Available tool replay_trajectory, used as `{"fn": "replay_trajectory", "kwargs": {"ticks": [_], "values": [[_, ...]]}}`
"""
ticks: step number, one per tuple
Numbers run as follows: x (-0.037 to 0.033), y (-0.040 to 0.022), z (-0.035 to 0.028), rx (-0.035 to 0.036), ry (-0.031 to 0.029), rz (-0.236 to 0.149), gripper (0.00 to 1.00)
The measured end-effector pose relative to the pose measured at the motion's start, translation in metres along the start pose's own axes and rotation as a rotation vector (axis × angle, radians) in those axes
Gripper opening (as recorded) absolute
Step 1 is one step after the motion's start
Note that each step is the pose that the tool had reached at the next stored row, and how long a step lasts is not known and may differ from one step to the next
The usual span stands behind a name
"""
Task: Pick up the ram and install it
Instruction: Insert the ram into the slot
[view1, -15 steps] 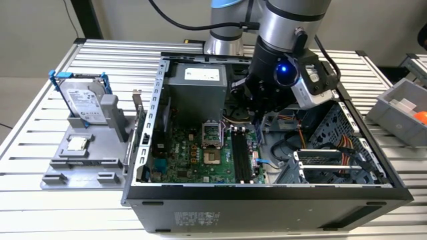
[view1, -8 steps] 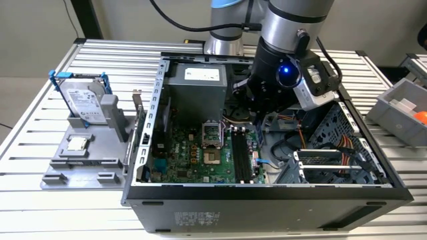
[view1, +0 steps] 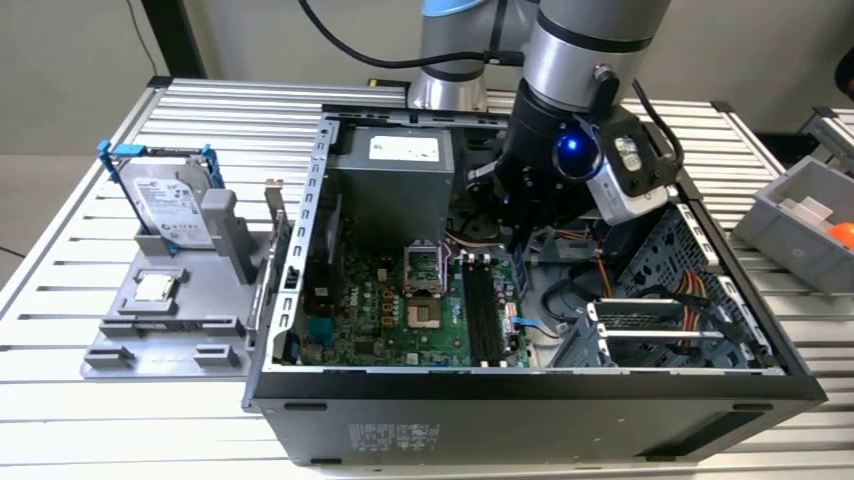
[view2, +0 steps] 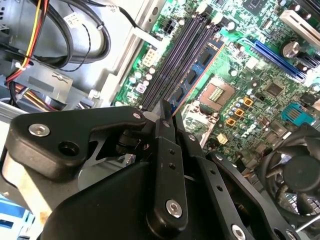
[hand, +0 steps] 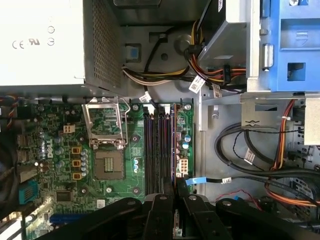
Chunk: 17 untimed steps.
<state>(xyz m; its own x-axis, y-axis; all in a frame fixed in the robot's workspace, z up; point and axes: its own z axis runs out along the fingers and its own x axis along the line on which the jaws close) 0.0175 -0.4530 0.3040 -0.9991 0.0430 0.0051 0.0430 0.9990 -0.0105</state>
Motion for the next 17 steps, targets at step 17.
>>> {"fn": "replay_trajectory", "kwargs": {"ticks": [17], "values": [[-0.0012,0.0001,0.0051,0.0041,-0.0003,0.000,0.00]]}}
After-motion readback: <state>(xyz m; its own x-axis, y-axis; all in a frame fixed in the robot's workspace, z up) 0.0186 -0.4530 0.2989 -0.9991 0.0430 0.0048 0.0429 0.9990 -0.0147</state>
